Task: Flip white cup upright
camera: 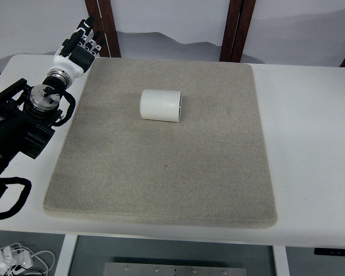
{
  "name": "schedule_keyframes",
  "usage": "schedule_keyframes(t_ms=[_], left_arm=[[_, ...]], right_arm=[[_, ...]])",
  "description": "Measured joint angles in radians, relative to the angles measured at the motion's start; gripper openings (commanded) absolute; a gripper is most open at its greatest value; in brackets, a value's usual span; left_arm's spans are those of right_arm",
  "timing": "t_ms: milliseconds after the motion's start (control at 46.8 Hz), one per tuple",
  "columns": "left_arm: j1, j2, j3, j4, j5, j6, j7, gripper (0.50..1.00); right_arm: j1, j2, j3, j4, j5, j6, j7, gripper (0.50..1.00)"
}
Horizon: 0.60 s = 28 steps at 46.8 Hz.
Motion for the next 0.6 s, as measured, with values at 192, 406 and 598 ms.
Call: schedule_keyframes(t_ms=[192,406,598], left_arm=[[0.0,0.001,-0.003,0.0,-0.001,-0.012,0.0,1.0],[0.0,0.011,-0.012,0.009,-0.004,-0.026,0.0,1.0],[0.001,0.014,-0.001,0.012,0.0,-0.047,0.0,1.0]], right_arm=[[0.0,0.0,0.0,0.0,0.0,0.0,0.0,0.952],[0.0,0.0,0.0,0.0,0.0,0.0,0.0,0.952],[0.0,0.0,0.0,0.0,0.0,0.0,0.0,0.952]])
